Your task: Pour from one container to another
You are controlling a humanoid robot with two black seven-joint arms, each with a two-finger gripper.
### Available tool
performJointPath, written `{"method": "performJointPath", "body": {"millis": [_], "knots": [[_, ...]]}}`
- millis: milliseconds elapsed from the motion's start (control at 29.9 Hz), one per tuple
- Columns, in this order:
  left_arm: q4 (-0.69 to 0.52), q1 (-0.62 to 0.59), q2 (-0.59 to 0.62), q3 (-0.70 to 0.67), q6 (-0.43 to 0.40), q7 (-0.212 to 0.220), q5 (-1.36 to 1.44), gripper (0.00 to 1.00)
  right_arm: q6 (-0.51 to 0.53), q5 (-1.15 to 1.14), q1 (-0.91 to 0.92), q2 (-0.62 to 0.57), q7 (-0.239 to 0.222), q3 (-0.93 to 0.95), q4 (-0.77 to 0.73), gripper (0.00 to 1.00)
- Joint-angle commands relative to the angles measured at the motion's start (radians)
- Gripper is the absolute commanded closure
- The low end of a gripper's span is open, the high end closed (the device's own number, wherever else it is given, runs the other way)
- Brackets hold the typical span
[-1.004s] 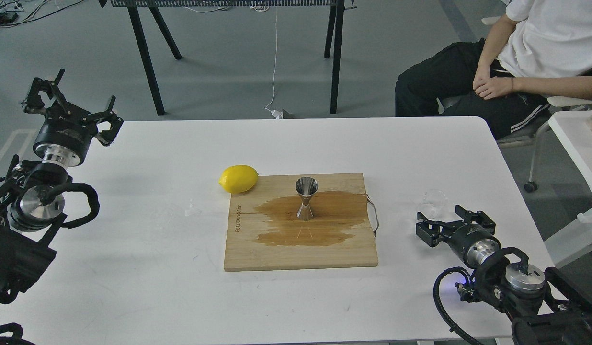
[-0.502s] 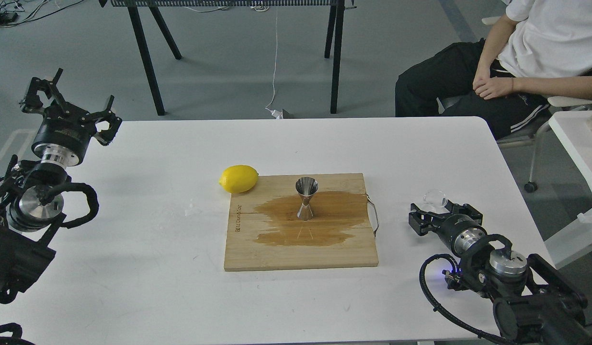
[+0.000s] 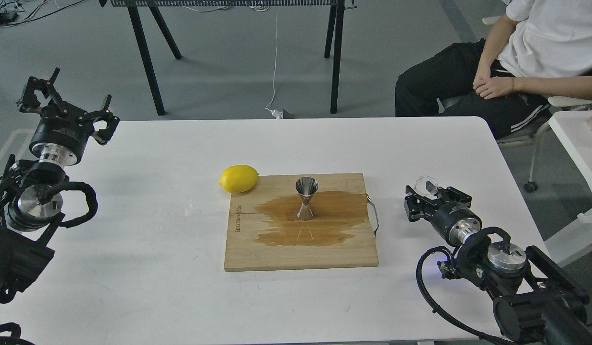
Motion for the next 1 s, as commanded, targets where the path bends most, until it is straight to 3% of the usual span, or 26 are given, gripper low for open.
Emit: {"method": "performJointPath", "body": {"millis": [0,234,569,970], "knots": [[0.0,0.0,0.002,0.001,0.0,0.001,0.0,0.0,-0.038,-0.062,0.005,-0.021,0.001,-0.012,0.119,0.57],[0.0,0.002,-0.001,0.001,0.001,0.0,0.0,0.0,-0.169,-0.301,0.105,-0.009,0.004,-0.109,0.228,0.57],[0.0,0.008,0.003,0.001,0.0,0.0,0.0,0.0,-0.239,-0.549,0.232,0.084,0.007,-0.25,0.232,0.58],[0.002,0.008,0.002,0.001,-0.002,0.0,0.0,0.0,-0.275,-0.875,0.24,0.152,0.004,-0.296,0.262,0.58]]}}
